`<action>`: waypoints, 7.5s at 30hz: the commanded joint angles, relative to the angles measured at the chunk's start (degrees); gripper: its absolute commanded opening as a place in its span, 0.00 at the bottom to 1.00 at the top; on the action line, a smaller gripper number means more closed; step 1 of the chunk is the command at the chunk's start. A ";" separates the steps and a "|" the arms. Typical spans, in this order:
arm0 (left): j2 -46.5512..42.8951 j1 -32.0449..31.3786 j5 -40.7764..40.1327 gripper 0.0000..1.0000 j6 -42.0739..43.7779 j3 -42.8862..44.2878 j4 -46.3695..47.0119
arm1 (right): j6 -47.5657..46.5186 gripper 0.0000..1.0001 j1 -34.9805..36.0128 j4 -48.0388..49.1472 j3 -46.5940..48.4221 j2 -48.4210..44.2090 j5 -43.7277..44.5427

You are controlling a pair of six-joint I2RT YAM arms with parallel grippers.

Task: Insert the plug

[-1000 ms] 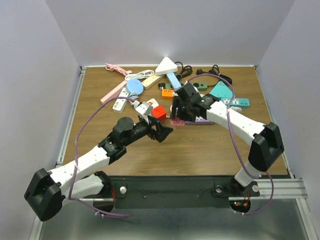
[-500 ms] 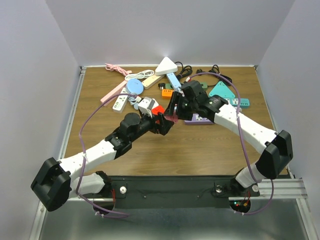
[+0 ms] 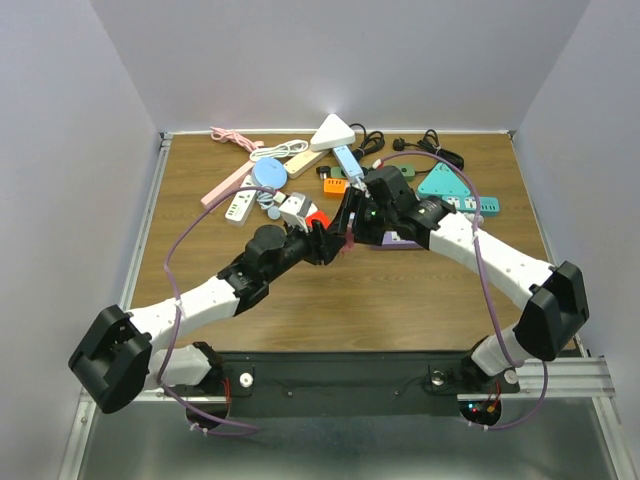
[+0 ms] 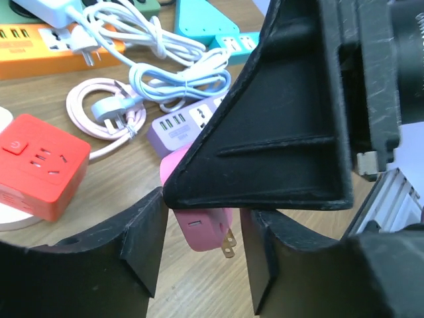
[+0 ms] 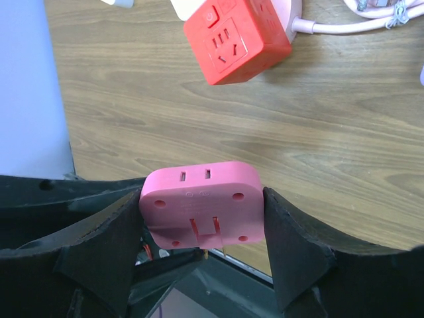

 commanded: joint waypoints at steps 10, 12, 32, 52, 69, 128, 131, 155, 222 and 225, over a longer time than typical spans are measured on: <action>2.16 -0.20 6.25 0.00 1.46 2.21 9.38 | 1.58 0.07 0.27 3.78 -1.46 -4.50 -0.51; 1.99 -0.37 7.91 0.00 4.51 1.17 10.35 | 1.58 0.21 0.35 3.69 -1.81 -5.63 0.45; -4.25 -4.42 10.74 0.00 24.05 -2.36 6.67 | -8.78 0.95 -5.88 -11.77 5.57 -6.00 -9.73; -5.92 -5.39 11.61 0.00 23.70 -2.09 6.22 | -13.36 0.84 -5.97 -12.13 3.02 -6.26 -20.90; -5.22 -6.18 7.22 0.44 21.41 -1.39 5.43 | -14.59 0.00 -5.97 -11.87 -0.94 -6.61 -20.37; 0.76 -3.98 -4.21 0.91 5.77 0.54 1.57 | -34.19 0.00 -23.64 3.95 -9.72 -2.39 16.28; -0.12 -3.72 -4.12 0.91 5.77 0.02 1.30 | -34.80 0.00 -23.64 4.65 -10.08 -1.78 16.19; -2.40 -3.01 -6.40 0.91 5.68 -1.13 -0.19 | -36.21 0.00 -23.64 4.66 -14.21 -4.41 19.18; 46.89 -3.54 -1.13 0.75 2.69 36.39 -9.86 | -28.65 0.00 -23.64 14.06 -24.05 -13.90 20.85; 49.27 -3.45 -1.39 0.69 3.04 38.94 -11.61 | -29.00 0.00 -23.64 14.06 -24.14 -13.64 20.76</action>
